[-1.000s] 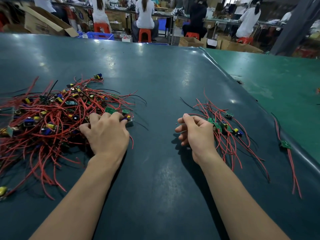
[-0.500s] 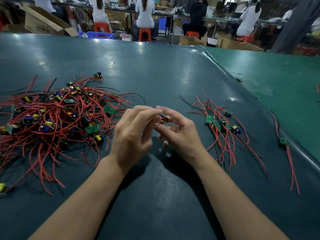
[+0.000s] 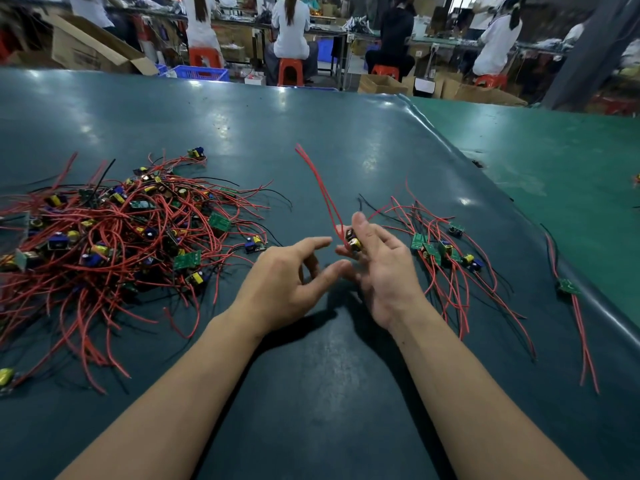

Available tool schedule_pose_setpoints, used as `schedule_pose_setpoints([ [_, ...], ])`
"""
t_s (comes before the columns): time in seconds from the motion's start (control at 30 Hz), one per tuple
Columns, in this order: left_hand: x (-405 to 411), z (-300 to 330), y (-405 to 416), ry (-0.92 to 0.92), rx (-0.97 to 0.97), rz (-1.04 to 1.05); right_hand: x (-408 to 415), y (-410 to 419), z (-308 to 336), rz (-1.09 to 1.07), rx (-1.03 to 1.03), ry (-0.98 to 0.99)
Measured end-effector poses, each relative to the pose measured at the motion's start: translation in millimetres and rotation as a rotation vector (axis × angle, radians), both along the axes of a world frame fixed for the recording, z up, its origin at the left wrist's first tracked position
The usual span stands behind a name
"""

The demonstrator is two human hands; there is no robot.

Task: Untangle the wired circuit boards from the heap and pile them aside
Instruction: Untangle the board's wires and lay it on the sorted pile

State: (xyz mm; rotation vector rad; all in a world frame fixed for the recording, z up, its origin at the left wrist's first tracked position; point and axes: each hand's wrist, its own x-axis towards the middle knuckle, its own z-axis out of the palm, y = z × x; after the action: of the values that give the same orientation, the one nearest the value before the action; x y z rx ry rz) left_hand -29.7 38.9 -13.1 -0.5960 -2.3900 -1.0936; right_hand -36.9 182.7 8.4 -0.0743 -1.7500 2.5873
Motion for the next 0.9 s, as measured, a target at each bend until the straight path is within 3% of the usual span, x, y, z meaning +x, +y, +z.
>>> schedule_pose_setpoints([
  [0.1,-4,-2,0,-0.026,0.050,0.007,1,-7,-5,-0.064,0.126,0.065],
  [0.3,-8,-2,-3,-0.027,0.214,0.074,-2,-6,-6,-0.052,0.123,0.010],
  [0.53,-12,5,-5,-0.182,0.570,0.088,-5,-3,-2,-0.046,-0.054,-0.045],
  [0.63,-11,7,-6,-0.277,0.672,-0.014,-6,-3,-2,-0.033,-0.050,-0.065],
  [0.9,-12,4,-7,-0.277,0.679,-0.103,-6,-4,-6,0.042,-0.049,-0.098],
])
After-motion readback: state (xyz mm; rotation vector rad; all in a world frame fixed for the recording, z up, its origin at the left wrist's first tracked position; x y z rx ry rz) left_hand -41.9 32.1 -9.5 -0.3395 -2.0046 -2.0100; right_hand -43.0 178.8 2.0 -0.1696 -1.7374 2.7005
